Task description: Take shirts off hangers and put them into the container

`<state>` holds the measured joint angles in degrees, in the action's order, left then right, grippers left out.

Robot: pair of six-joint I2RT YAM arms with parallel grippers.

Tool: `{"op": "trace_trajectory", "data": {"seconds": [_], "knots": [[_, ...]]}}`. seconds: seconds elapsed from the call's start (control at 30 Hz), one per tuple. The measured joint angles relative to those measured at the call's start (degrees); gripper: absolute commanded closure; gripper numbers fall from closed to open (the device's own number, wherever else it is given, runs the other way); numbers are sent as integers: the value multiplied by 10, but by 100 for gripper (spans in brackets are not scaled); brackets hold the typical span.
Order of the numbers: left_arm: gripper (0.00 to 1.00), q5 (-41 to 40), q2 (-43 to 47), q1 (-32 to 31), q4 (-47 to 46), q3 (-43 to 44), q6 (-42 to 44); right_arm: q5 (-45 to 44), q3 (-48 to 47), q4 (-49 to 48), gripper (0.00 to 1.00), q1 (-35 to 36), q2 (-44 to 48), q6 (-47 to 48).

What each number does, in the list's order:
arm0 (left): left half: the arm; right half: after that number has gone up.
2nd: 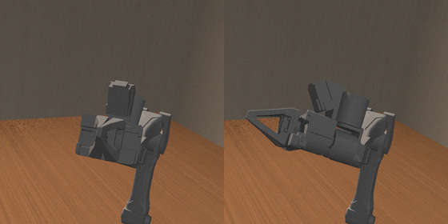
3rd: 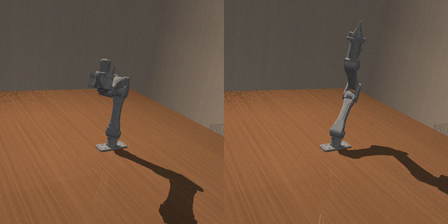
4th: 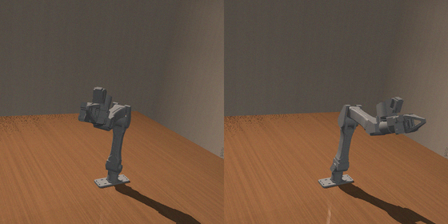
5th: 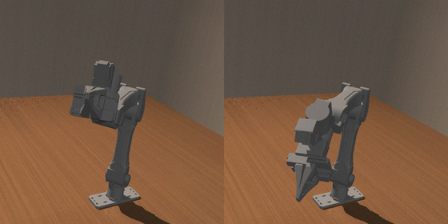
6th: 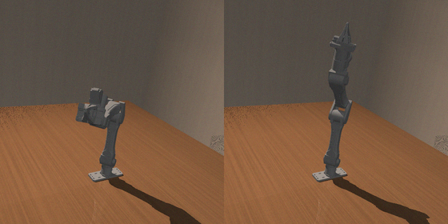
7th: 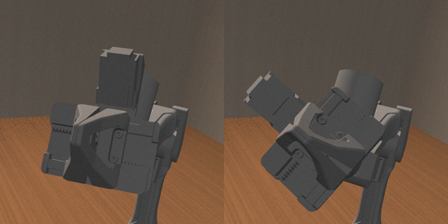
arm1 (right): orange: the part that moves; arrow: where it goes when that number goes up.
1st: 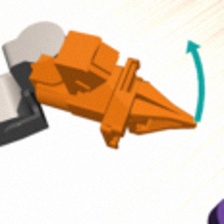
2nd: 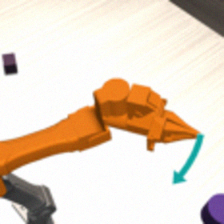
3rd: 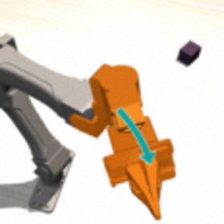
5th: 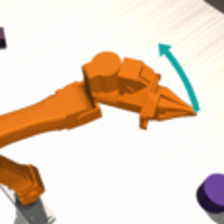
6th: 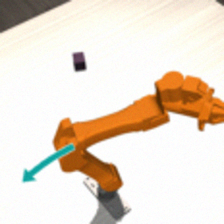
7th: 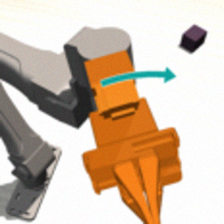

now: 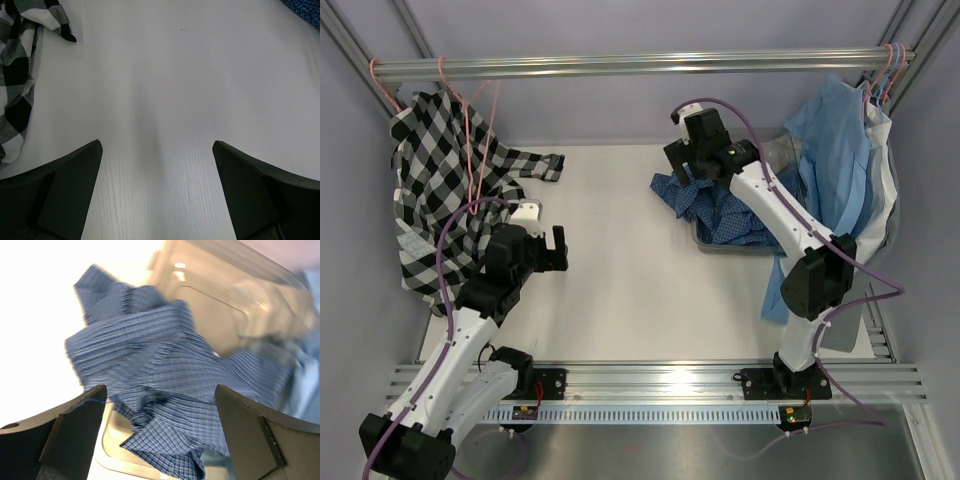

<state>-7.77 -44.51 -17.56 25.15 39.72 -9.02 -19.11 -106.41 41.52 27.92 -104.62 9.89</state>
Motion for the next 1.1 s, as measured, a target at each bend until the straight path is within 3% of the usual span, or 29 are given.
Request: {"op": "trace_trajectory", "data": {"seconds": [0.27, 0.4, 0.5, 0.6, 0.63, 0.77, 0.97, 1.1], "knots": [[1, 0, 0, 0, 0, 0, 0, 42, -58, 1, 1, 26, -119, 62], [1, 0, 0, 0, 0, 0, 0, 57, -65, 3, 11, 26, -161, 75], [1, 0, 0, 0, 0, 0, 0, 57, -65, 3, 26, 26, -176, 83], [1, 0, 0, 0, 0, 0, 0, 48, -65, 3, 52, 26, -183, 89], [1, 0, 0, 0, 0, 0, 0, 44, -65, 3, 68, 26, -184, 91], [1, 0, 0, 0, 0, 0, 0, 19, -56, -16, 100, 26, -181, 97], [1, 0, -3, 0, 0, 0, 0, -32, -4, -43, 100, 18, -145, 92], [1, 0, -3, 0, 0, 0, 0, -70, 21, -47, 100, -27, -94, 47]]}}
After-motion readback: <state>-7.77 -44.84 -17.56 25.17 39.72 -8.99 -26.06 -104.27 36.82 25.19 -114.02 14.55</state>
